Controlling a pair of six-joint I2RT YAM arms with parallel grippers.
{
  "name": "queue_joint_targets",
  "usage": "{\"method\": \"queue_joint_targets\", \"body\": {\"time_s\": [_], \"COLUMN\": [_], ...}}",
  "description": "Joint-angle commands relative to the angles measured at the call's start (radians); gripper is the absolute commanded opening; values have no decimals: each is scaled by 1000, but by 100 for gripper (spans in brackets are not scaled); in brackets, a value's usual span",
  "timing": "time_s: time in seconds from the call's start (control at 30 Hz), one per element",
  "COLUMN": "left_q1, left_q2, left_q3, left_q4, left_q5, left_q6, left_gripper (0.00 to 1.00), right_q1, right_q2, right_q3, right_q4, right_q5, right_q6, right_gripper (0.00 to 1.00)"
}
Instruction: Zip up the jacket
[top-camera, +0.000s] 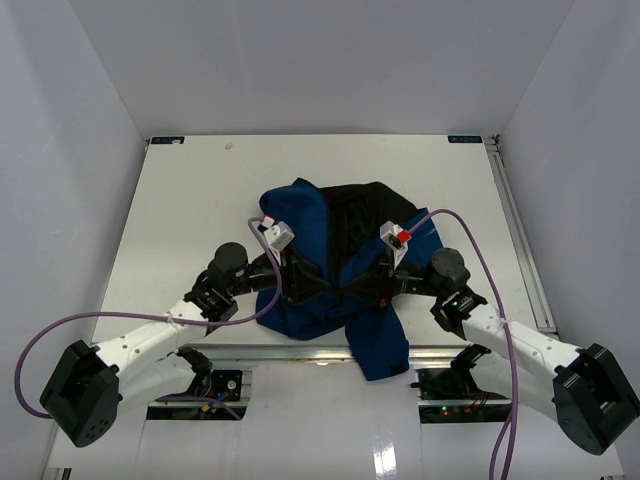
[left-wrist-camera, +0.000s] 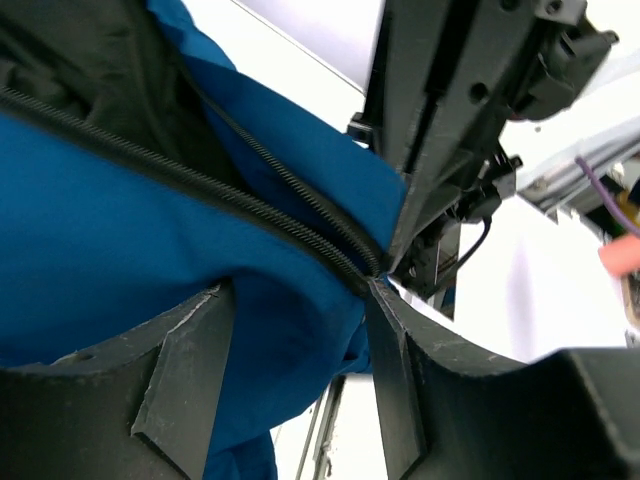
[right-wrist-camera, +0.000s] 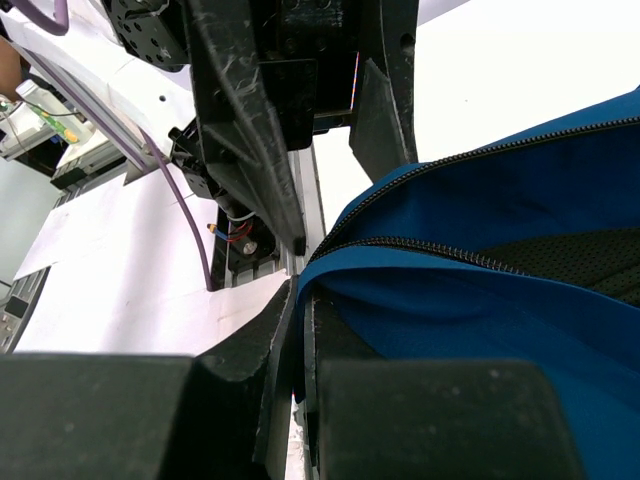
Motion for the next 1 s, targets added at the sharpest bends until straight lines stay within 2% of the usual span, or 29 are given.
{"method": "queue_joint_targets", "body": {"time_s": [0.0,0.27,0.4,0.77,0.97], "left_q1": [60,89,89,80,45], "left_q2": [-60,-5,36,71,69], "left_q3": [-72,-195,-204,-192,-162], "left_q4": [88,446,528,520,412], "left_q5": [-20,168,193,182,140], "left_q6": [-136,-345,-385,-373,-294], "left_gripper": [64,60,60,62,62], "right_q1": [8,10,13,26,31], "right_q2": [-20,-17,-13,7,9], "right_q3": [5,8,6,10,11], "right_q4": [65,66,74,103,102], "right_q5": [-20,-20,-15,-7,-1], "right_q6": [0,1,3,13,8], "right_gripper": [8,8,8,8,8]}}
